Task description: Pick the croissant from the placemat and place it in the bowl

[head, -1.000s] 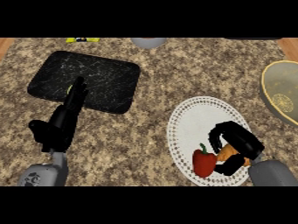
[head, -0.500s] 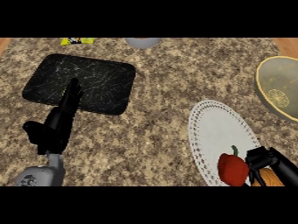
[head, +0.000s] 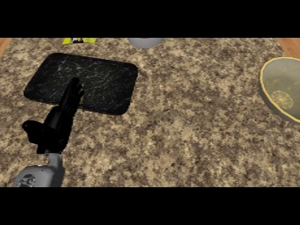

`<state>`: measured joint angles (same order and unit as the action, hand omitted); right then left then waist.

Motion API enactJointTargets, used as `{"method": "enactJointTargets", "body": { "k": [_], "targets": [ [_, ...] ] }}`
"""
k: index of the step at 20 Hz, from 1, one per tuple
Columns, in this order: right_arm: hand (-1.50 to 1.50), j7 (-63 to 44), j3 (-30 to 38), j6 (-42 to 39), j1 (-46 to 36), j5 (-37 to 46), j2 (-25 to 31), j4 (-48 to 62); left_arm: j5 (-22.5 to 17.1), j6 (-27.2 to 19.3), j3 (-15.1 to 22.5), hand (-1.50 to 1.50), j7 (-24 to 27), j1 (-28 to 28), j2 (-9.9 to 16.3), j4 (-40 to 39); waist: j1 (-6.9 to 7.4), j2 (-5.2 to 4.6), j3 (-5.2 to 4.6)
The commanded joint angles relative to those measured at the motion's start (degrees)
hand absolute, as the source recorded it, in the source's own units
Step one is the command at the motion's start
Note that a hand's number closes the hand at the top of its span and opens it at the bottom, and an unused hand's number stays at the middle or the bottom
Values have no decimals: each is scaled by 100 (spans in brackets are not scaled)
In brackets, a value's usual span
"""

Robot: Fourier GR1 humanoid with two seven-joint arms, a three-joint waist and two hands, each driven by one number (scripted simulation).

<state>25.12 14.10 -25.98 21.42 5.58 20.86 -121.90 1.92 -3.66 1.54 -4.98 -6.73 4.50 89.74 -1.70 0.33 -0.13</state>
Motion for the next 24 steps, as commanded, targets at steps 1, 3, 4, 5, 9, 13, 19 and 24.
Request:
{"method": "enactJointTargets", "body": {
  "k": [1,3,4,5,9,13,19,24],
  "targets": [
    [150,-1184,691,-6,195,-707,74,-1245,44,80,127,0,50,397,20,276,98,-6,2],
    [150,-2041,894,120,-325,-1024,272,-1459,29,34,12,0,58,-276,-44,-257,107,-33,1],
    [150,-2261,1355,-35,-394,-1505,593,-1389,129,-65,173,0,-168,-141,-135,-22,117,-24,3],
    [150,-2622,955,248,-730,-1054,468,-1363,185,-81,221,0,-348,-284,-123,117,170,-32,7],
    [150,-3944,1192,572,-1481,-1810,793,-1542,116,22,101,0,-232,-300,-56,-41,179,-34,6],
    [150,-4295,1008,878,-2454,-1359,1210,-721,299,-160,251,0,300,-194,-340,-448,223,-55,8],
    [150,-4023,942,614,-3121,-711,1771,549,172,-4,86,0,385,-56,-178,-345,255,-62,12],
    [150,-3608,660,662,-3374,416,2251,1196,161,41,177,0,-206,-188,-143,52,278,-55,16]
  ]
}}
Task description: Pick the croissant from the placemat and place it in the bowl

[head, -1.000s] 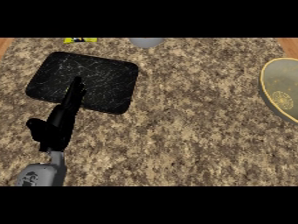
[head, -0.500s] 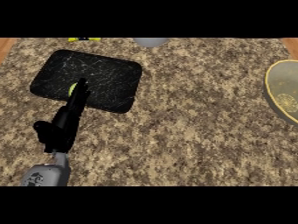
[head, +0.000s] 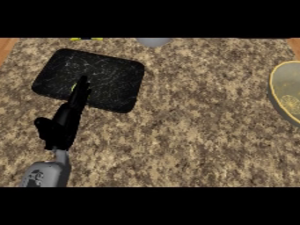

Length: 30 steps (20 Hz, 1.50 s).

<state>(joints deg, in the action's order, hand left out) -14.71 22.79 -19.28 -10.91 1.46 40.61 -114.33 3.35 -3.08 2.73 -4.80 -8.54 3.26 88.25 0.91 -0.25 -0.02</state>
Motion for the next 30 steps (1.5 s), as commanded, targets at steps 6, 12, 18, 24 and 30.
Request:
{"method": "enactJointTargets", "body": {
  "k": [6,12,18,24,30],
  "targets": [
    [150,1877,-589,808,-424,2061,-4,2436,201,-118,166,0,151,300,-124,103,14,0,6],
    [150,3124,-651,1454,-1289,2598,80,4793,176,-155,193,0,93,194,-236,111,41,-12,8],
    [150,3702,-977,2015,-2374,3221,-109,6845,103,6,-49,0,174,-141,-37,-269,65,-26,7],
    [-150,4499,-750,1030,-2503,2859,175,8342,0,67,3,0,-176,-169,-56,87,134,-57,18],
    [-150,5724,-524,385,-2672,2584,345,9147,103,-15,65,0,241,141,-166,-87,85,-41,18]
  ]
}}
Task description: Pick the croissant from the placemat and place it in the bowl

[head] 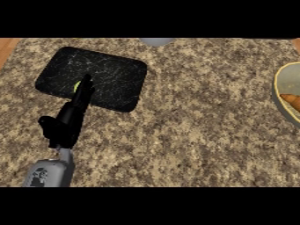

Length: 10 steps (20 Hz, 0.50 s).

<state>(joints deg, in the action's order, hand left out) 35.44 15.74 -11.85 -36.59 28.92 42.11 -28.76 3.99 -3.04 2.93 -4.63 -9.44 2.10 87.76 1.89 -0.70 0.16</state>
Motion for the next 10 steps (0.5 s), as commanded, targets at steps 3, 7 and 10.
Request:
{"method": "enactJointTargets", "body": {
  "k": [3,7,10],
  "targets": [
    [-150,867,520,-280,-325,-511,7,683,25,38,30,0,-51,182,63,222,-20,21,0],
    [-150,924,938,-436,-666,-883,254,916,31,-107,18,0,-45,-6,-117,17,-51,14,-2],
    [-150,796,1146,-840,-624,-1124,509,1106,-148,120,-267,0,90,-127,135,-254,-102,26,-8]
  ]
}}
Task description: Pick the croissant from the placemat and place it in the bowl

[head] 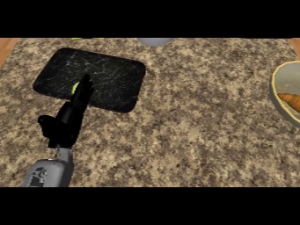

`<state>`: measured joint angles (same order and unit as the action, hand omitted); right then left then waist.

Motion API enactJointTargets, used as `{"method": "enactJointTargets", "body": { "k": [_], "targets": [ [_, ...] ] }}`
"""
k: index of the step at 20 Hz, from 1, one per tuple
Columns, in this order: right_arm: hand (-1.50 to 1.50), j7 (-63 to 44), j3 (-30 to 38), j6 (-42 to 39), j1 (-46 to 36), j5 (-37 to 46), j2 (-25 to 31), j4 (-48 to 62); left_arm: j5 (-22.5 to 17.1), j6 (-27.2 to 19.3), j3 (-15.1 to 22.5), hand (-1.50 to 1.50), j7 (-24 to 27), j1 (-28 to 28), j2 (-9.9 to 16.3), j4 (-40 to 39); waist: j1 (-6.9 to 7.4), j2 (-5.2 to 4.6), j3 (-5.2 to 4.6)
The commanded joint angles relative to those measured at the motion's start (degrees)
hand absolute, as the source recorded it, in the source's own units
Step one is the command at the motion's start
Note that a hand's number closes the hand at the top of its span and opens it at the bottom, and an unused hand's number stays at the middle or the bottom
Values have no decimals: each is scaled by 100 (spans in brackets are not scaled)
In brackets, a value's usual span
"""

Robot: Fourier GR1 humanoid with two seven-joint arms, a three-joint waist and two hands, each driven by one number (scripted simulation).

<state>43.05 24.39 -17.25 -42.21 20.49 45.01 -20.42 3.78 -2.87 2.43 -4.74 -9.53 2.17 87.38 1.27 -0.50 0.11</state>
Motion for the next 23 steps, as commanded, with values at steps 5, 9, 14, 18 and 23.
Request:
{"method": "enactJointTargets", "body": {
  "k": [5,9,14,18,23],
  "targets": [
    [-150,-100,490,-1151,-20,-536,672,713,146,-88,68,0,376,28,-108,-261,-24,-4,1],
    [-150,-279,740,-2109,30,-867,1241,901,19,-4,-12,0,126,110,-14,5,-13,-6,7],
    [-150,-108,733,-2549,352,-972,1291,870,-30,42,-33,0,-40,-27,2,-2,-19,-4,13],
    [-150,261,603,-2676,720,-943,1188,647,-44,82,-13,0,50,163,20,109,-11,-4,21],
    [-150,291,525,-2827,1009,-1004,1246,545,33,71,41,0,-49,107,50,215,-14,-3,25]
  ]
}}
